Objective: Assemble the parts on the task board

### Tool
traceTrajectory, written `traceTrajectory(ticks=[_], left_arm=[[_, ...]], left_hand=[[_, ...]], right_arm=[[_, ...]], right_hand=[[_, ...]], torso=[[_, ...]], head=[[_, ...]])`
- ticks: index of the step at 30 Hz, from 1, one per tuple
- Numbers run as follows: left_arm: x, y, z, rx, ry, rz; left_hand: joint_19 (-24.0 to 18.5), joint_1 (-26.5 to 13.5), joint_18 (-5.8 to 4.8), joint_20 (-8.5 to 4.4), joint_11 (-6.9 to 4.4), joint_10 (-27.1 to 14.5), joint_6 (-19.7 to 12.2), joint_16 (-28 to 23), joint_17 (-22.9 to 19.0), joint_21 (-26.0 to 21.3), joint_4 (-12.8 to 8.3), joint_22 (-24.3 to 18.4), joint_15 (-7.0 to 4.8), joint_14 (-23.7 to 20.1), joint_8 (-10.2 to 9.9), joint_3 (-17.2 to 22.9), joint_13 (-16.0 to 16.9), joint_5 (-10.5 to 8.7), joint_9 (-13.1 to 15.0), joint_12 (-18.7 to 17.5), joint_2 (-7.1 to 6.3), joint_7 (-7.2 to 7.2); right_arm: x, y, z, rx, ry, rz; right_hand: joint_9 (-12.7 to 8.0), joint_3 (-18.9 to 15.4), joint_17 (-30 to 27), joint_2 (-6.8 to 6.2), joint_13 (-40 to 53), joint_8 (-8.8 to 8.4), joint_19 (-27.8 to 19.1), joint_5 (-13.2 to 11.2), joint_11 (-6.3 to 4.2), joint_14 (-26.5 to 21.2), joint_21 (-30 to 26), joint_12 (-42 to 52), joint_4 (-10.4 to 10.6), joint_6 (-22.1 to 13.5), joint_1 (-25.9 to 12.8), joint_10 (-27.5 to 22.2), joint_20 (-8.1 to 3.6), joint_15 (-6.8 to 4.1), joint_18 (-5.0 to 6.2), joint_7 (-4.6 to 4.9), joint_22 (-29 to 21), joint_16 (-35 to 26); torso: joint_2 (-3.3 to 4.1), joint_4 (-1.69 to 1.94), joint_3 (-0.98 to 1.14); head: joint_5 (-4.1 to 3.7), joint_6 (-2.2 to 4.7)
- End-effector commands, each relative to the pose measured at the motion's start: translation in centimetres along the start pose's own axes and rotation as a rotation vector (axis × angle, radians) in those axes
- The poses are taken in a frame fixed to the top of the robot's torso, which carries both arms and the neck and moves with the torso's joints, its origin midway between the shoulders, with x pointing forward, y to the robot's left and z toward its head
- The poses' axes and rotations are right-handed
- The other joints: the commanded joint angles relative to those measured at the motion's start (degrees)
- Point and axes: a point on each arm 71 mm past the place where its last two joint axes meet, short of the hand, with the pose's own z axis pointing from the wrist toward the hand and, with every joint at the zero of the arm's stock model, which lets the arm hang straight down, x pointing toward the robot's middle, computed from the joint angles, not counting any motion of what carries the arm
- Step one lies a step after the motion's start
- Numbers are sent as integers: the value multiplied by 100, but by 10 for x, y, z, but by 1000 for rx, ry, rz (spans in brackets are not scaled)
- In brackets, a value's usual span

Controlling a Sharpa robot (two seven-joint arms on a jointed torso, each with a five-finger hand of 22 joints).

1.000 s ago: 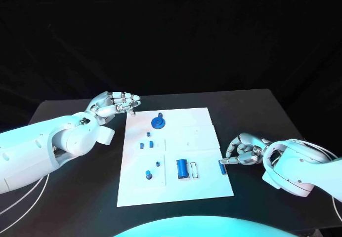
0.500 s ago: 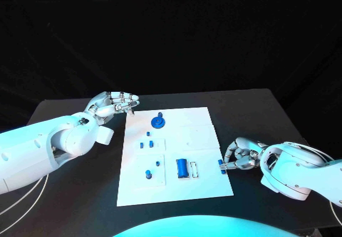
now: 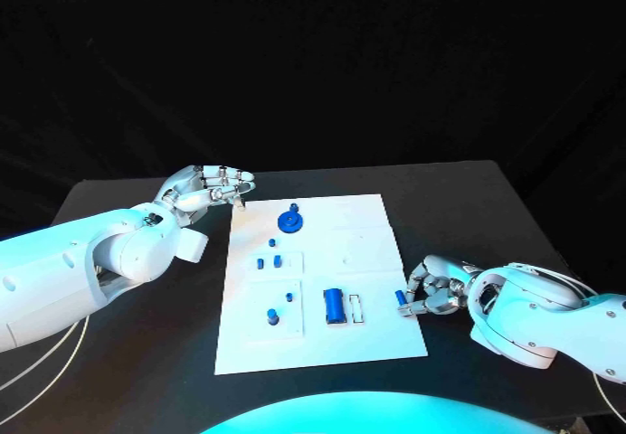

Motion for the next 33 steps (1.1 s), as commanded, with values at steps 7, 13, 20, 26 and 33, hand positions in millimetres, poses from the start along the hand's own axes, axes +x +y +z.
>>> traceTrajectory(ticks=[7,13,20,26,33], left_arm=[[1,-1,0,5,7,-7],[1,-1,0,3,8,-6],[1,-1,-1,2,7,-5],[1,-1,0,1,8,-3],[2,-1,0,1,10,-2]], left_hand=[[-46,-29,77,6,5,-52,-55,-2,-8,-39,19,-9,-5,-49,28,-33,-12,3,3,24,48,1],[-46,-29,77,6,5,-52,-55,-2,-8,-39,19,-9,-5,-49,28,-33,-12,3,3,24,48,1],[-46,-28,77,7,4,-55,-58,0,-9,-43,19,-11,-5,-51,30,-31,-14,5,2,26,52,0],[-46,-28,77,7,4,-55,-58,0,-9,-43,19,-11,-5,-51,30,-31,-14,5,2,26,52,0],[-45,-18,79,5,3,-56,-59,1,-10,-44,12,-11,-7,-53,32,-27,-15,6,2,28,52,-1]], right_arm=[[11,0,7,1,3,-90],[11,4,10,-6,-23,-101],[12,7,10,-7,-29,-80],[9,13,6,-5,-18,-1],[9,28,1,-16,18,103]], right_hand=[[-45,385,757,-7,563,-136,599,-397,-61,453,26,-43,30,33,339,26,-68,-56,-38,11,1508,15],[-79,1085,753,-34,571,-262,599,-66,-89,452,26,-59,-35,105,759,14,-97,-83,-38,-12,1508,9],[3,2340,750,-479,586,-298,599,684,-89,452,26,-73,-116,169,600,15,-101,-80,-38,-1,1508,2],[271,3333,766,-696,594,-152,599,1064,-87,456,26,-78,-419,38,-93,44,-94,-81,-38,-10,1508,5],[456,3925,792,-683,595,-60,599,1182,-84,462,26,-88,-733,-51,-605,63,-93,-78,-38,2,1508,14]], torso=[[-3,-4,-2],[-4,1,-3],[-4,-2,-4],[-7,-2,-1],[-3,-4,-2]], head=[[12,-20],[15,-20],[20,-14],[20,-19],[16,-20]])
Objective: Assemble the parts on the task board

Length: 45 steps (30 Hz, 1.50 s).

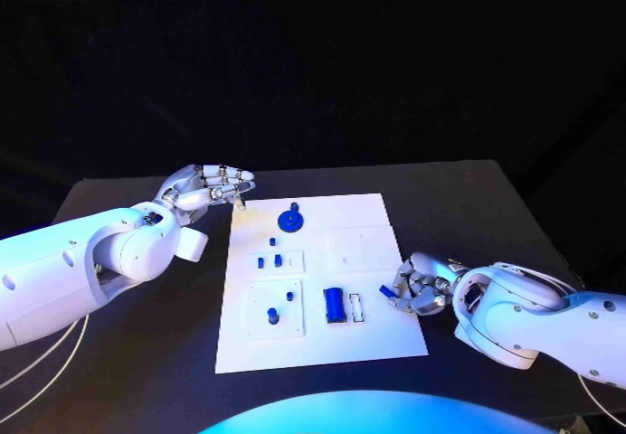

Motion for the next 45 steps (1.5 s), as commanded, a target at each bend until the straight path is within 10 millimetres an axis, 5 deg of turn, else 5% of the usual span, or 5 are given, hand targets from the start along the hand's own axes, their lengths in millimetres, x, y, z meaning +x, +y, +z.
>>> traceTrajectory(ticks=[1,11,19,45], left_arm=[[2,-1,1,6,11,-3],[3,-1,1,9,18,0],[3,-1,0,9,20,2],[2,-1,0,5,25,3]], left_hand=[[-45,4,79,5,3,-56,-39,1,-5,-22,-4,-6,14,-33,34,-11,-8,6,2,29,29,19],[-45,4,79,6,4,-60,-42,2,-6,-24,-6,-7,14,-36,37,-12,-10,5,2,31,25,20],[-46,-5,77,7,5,-64,-44,3,-8,-28,-3,-8,16,-39,39,-18,-12,4,1,33,18,20],[-46,-5,78,7,6,-67,-49,4,-8,-30,-5,-9,16,-41,39,-19,-13,4,0,33,14,22]], right_arm=[[5,5,-2,28,44,96],[16,25,2,-3,119,206],[22,33,5,-8,141,242],[28,35,10,-5,182,192]], right_hand=[[113,830,799,1,614,38,599,1,-20,463,26,-39,-782,-38,-122,61,-10,-14,-39,-20,1509,16],[151,743,806,-196,639,-3,599,36,-17,464,26,-14,-776,-1,-845,80,-7,-10,-39,-25,1509,18],[135,528,804,-228,642,-61,599,65,-5,464,26,-16,-673,34,-1145,81,-1,-1,-39,-13,1509,16],[114,202,811,-260,645,-142,599,-2,7,465,26,-21,-504,81,-1465,82,8,10,-39,-3,1509,19]], torso=[[2,1,2],[5,2,-1],[3,2,2],[4,-3,3]], head=[[5,-8],[9,-28],[34,-41],[50,-82]])
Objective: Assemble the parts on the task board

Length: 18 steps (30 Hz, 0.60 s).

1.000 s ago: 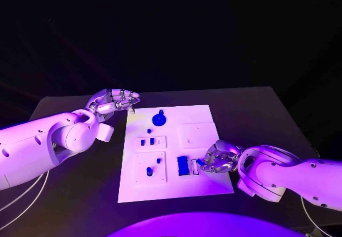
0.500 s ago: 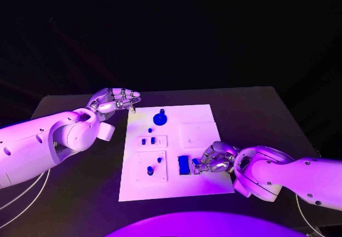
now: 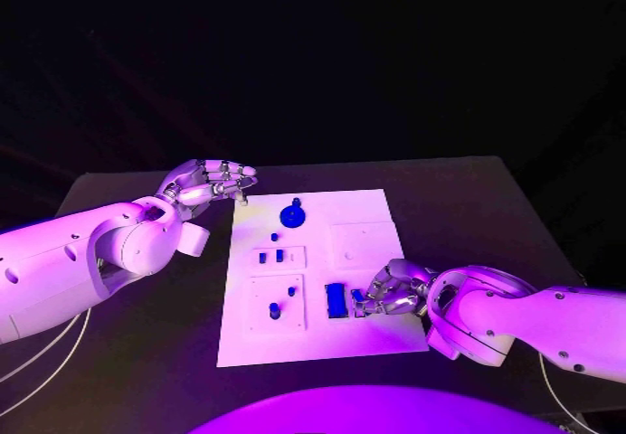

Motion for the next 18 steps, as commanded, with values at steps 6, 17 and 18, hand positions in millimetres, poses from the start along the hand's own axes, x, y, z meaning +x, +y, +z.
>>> traceTrajectory(ticks=[6,17,18], left_arm=[[3,-1,0,6,20,-2],[2,-1,0,5,17,-1],[2,-1,0,5,16,-1]], left_hand=[[-46,-5,77,7,5,-25,-28,4,-9,-30,-5,-5,16,-41,39,-20,-8,4,0,34,14,1],[-45,-14,77,10,12,-37,-62,8,-13,-39,-2,-9,20,-46,29,-21,-14,7,-9,38,10,11],[-45,-14,77,10,12,-37,-62,8,-13,-39,-2,-9,20,-46,29,-21,-14,7,-9,38,10,11]], right_arm=[[3,2,1,-13,15,-35],[3,3,1,-18,13,-39],[3,3,1,-19,13,-39]], right_hand=[[-10,-136,809,-23,648,-43,600,-42,9,464,26,-23,49,24,-125,82,10,10,-38,22,1507,17],[-5,-581,805,-57,646,-94,600,-96,4,463,26,-33,318,53,-349,80,10,8,-38,12,1507,14],[-4,-600,807,-58,646,-96,600,-102,4,463,26,-35,329,53,-353,79,10,8,-38,11,1507,15]], torso=[[3,0,1],[0,3,-3],[1,3,-3]], head=[[15,2],[14,7],[14,7]])
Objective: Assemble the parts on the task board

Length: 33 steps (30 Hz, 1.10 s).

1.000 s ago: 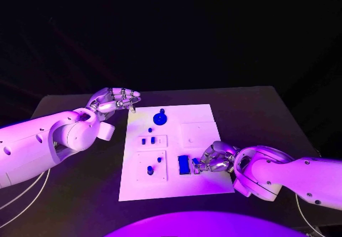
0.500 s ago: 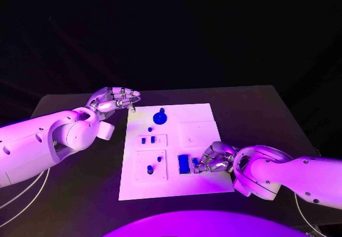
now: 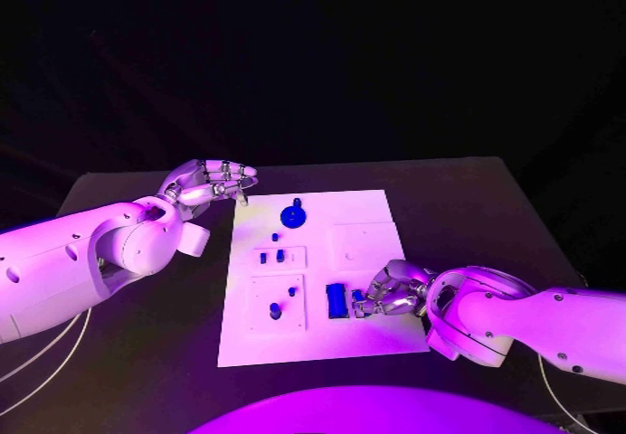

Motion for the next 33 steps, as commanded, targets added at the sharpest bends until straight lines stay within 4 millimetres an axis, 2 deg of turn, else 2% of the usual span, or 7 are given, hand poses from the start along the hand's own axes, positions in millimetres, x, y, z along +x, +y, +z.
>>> traceTrajectory(ticks=[1,15,20,29,33], left_arm=[[2,-1,0,6,17,-3],[0,-1,0,4,9,0],[-1,0,0,3,7,0],[-1,0,0,2,5,1],[-1,0,0,1,5,1]], left_hand=[[-45,-14,77,10,12,-38,-41,8,-7,-39,-2,-9,-1,-25,29,-21,-7,7,-9,38,10,33],[-45,-14,77,10,12,-38,-41,8,-7,-39,-2,-9,-1,-25,29,-21,-7,7,-9,38,10,33],[-44,-14,77,11,14,-40,-51,10,-8,-42,0,-11,0,-26,26,-18,-9,9,-11,41,17,35],[-43,-22,76,13,16,-43,-54,12,-9,-46,7,-13,3,-27,28,-19,-11,8,-12,43,21,37],[-43,-22,76,13,16,-43,-54,12,-9,-46,7,-13,3,-27,28,-19,-11,8,-12,43,21,37]], right_arm=[[2,1,0,-14,9,-20],[0,1,-4,-28,0,-28],[-3,-1,-7,-26,-13,-30],[-5,-2,-9,-26,-17,-35],[-4,-3,-9,-24,3,-49]], right_hand=[[3,-84,805,-4,648,-24,600,-34,2,463,26,-31,40,33,-51,81,9,6,-39,-10,1508,16],[10,-150,817,36,660,-27,600,-13,-5,466,26,-15,92,45,-39,89,5,1,-39,-18,1508,21],[13,-178,806,64,658,-30,600,37,-8,464,26,-18,111,48,-12,89,2,-2,-39,-21,1508,16],[15,-206,809,86,658,-35,600,91,-9,464,26,-19,130,47,13,89,0,-3,-39,-21,1508,17],[21,-245,812,91,660,-47,600,98,-10,465,26,-19,63,47,196,90,-2,-5,-39,-21,1508,18]], torso=[[1,2,0],[-2,0,9],[-3,-6,2],[-2,-2,6],[0,-3,2]], head=[[-1,2],[26,-1],[25,8],[14,12],[10,9]])
